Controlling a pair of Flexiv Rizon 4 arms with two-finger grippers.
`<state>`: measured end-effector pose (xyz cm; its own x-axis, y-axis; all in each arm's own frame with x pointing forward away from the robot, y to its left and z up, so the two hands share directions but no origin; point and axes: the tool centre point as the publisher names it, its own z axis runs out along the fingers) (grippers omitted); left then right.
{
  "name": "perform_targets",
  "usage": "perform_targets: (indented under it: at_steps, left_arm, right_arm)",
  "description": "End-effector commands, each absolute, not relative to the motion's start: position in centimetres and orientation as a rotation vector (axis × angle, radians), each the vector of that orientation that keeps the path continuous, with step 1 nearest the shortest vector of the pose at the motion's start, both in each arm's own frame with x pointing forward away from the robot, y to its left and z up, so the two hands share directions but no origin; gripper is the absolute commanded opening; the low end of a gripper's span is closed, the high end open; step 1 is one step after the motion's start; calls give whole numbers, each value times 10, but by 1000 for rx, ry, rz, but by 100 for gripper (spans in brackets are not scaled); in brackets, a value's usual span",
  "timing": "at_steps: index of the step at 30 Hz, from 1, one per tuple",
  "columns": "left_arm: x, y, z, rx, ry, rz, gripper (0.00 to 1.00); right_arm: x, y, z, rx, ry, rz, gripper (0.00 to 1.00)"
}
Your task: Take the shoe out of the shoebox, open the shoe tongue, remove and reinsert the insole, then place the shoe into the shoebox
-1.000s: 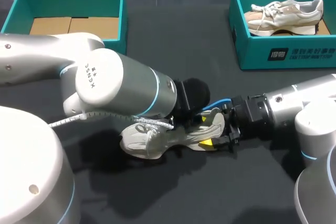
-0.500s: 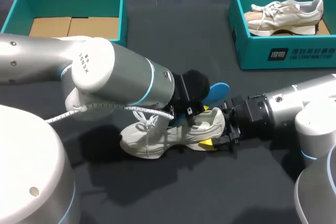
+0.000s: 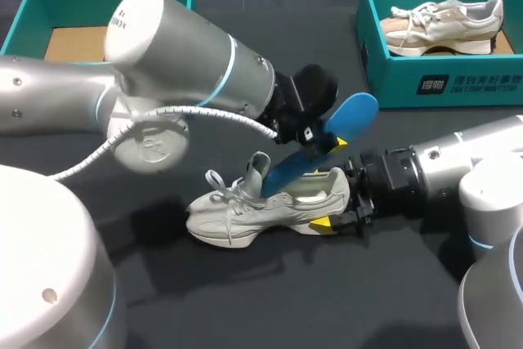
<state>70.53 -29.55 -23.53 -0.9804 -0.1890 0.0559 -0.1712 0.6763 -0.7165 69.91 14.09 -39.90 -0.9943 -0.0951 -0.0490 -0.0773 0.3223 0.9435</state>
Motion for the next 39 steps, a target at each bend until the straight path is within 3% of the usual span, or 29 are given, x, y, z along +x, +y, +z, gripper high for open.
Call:
perform_targets:
  at_steps: [1,13,29,39]
  left_arm:
    - [703,-295,-220,-260,2931,-1326,0]
    - [687,-298,-161,-255,2938,-1585,0]
    - [687,-298,-161,-255,2938,-1585,0]
    - [671,-285,-58,-309,2546,-1987,0]
  right_arm:
    - [699,142,-400,164,-2545,-1809,0]
    - [699,142,-400,164,-2545,-1809,0]
    - [699,142,-400,164,-2545,-1809,0]
    - [699,142,-400,164,-2545,-1809,0]
